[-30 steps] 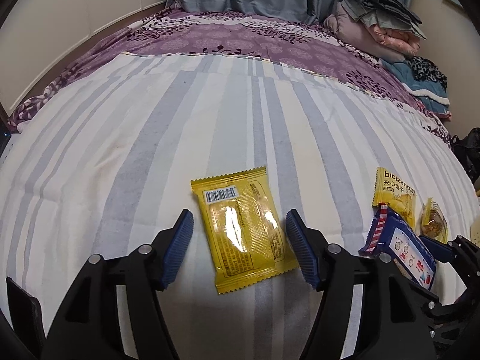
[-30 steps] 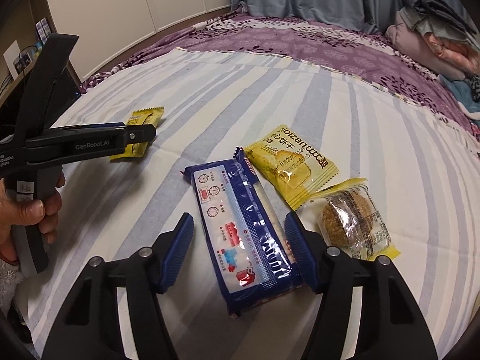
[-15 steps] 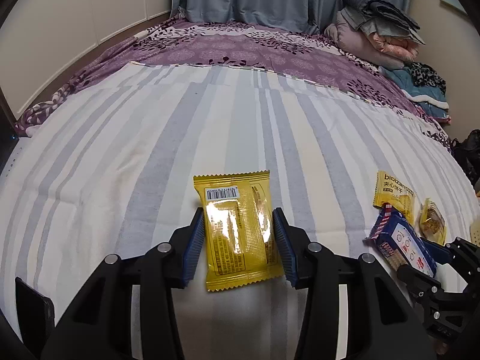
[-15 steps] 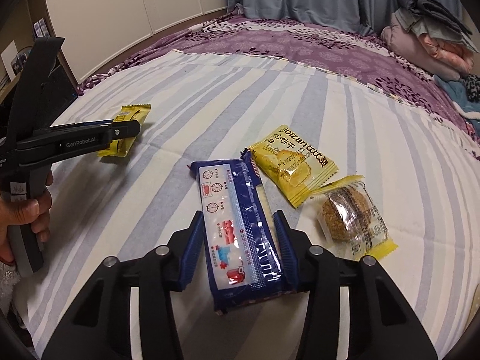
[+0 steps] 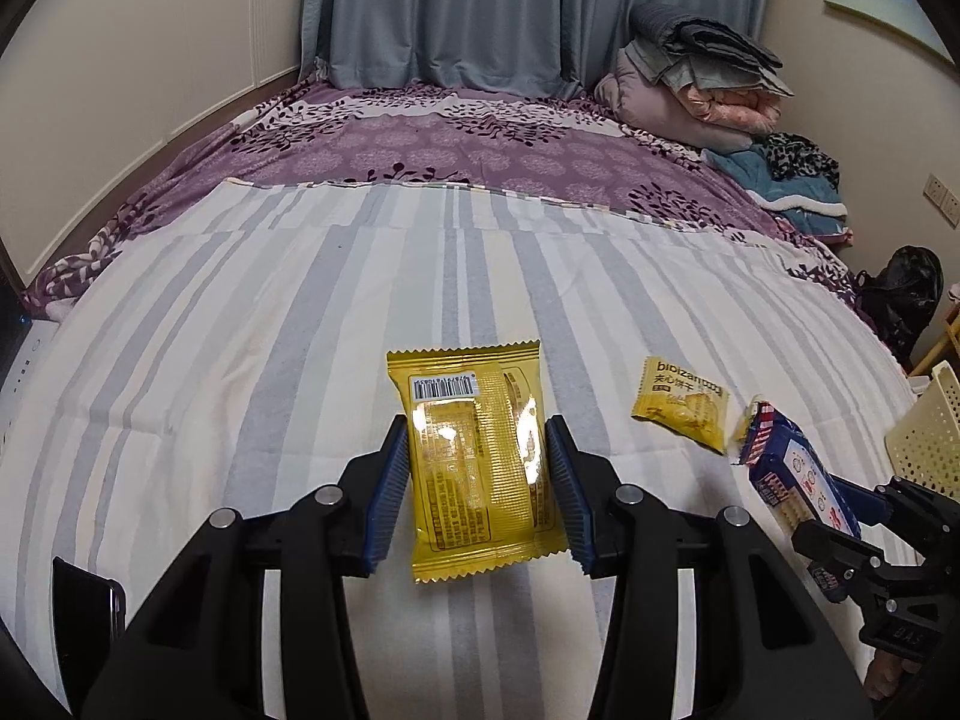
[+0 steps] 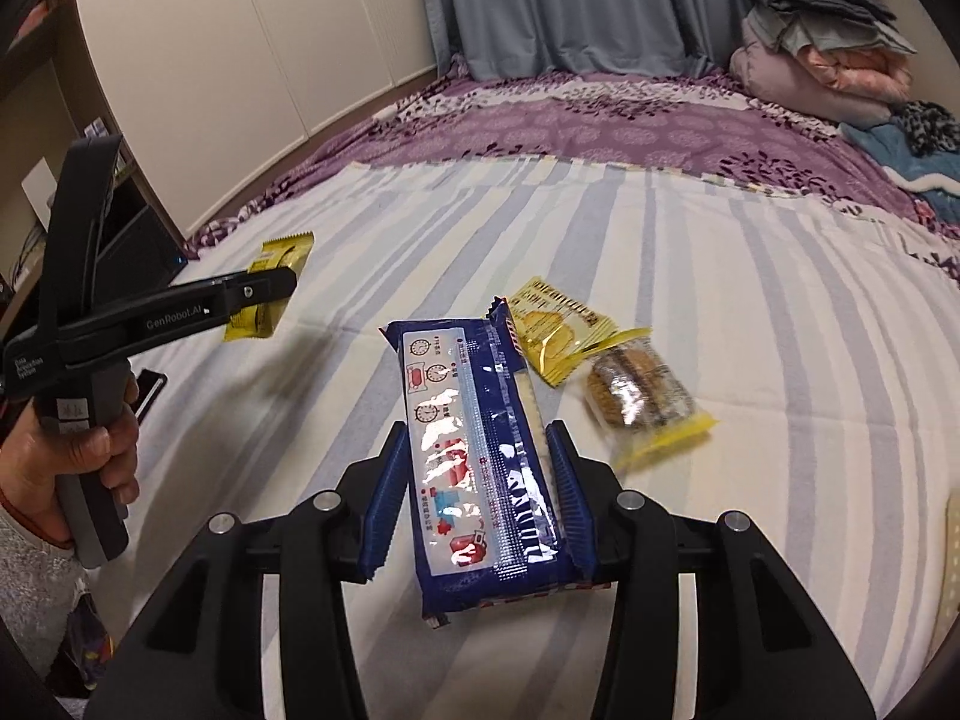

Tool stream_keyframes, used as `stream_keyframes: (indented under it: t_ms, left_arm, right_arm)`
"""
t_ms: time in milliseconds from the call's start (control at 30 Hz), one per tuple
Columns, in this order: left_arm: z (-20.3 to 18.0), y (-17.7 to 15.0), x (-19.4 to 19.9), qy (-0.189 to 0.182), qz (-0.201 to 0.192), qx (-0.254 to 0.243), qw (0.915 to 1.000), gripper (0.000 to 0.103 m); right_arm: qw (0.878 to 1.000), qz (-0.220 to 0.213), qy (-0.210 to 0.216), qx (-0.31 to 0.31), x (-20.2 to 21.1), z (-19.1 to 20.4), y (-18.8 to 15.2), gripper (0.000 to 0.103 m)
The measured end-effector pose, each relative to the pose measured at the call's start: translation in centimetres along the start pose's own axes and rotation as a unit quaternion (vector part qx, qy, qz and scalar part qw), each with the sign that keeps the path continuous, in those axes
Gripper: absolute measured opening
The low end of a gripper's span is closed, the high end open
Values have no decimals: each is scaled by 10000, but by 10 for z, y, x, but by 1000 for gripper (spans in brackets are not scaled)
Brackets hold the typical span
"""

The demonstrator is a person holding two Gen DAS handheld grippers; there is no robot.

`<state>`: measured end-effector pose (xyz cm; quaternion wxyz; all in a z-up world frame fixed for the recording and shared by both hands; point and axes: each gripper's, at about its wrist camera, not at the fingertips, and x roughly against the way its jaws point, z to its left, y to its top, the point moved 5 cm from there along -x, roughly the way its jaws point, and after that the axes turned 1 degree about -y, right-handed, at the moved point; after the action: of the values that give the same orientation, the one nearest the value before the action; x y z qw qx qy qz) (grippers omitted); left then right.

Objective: Organize snacks
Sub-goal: 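Carry the blue wafer bar with the right tool into the basket and release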

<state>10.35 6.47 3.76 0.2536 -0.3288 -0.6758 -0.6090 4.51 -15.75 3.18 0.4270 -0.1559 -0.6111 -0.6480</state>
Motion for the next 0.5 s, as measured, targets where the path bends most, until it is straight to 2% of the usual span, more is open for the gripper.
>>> stream_keyframes:
  t_ms: [233, 500]
  left_arm:
    - [-26, 4, 23, -181, -123, -206, 9995, 46]
    - [-63, 7, 48, -350, -297, -524, 9976, 46]
  right_arm:
    - [9979, -496, -86, -405, 53, -27, 4, 46]
    - [9902, -1088, -401, -778, 113, -67, 6, 46]
